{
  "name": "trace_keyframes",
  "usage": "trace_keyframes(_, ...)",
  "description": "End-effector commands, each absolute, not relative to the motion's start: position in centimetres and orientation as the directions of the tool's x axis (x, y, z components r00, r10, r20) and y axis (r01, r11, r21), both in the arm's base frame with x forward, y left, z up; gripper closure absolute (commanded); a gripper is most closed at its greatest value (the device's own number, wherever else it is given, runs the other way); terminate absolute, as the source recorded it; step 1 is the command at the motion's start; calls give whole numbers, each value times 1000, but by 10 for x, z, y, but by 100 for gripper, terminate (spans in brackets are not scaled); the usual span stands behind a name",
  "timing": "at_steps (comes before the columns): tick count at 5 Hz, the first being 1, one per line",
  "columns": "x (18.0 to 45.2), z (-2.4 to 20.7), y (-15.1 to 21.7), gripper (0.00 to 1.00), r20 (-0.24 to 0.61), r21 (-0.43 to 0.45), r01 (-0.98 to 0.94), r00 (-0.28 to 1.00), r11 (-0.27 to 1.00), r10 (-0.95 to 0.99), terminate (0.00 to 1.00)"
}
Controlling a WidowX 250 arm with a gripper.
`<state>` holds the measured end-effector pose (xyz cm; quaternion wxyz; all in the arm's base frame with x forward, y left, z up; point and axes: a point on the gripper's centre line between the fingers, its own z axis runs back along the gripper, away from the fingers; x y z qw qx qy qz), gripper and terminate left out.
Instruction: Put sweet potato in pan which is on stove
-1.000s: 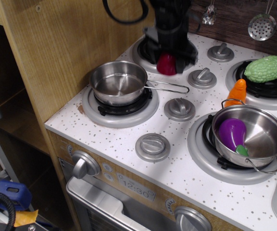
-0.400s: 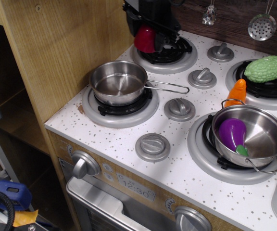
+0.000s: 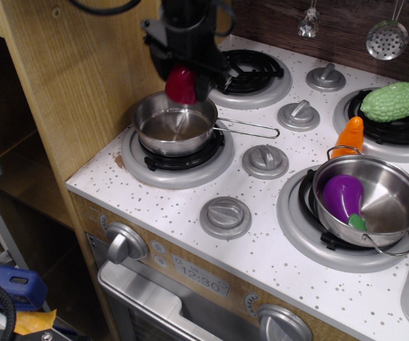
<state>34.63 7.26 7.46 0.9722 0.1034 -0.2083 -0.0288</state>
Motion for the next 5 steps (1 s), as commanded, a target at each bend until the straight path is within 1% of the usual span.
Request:
trace_keyframes(1,341,79,89,0,496,200,-14,864,980,-89,0)
trace_keyframes(2,342,68,92,0,520,185,-3,849,983,-95,0)
trace_keyframes(3,348,64,92,0,544,174,23,831,985,-115,0)
trace_keyframes(4,348,64,92,0,544,174,23,831,985,-115,0)
trace_keyframes(5,348,64,92,0,544,174,23,831,985,-115,100)
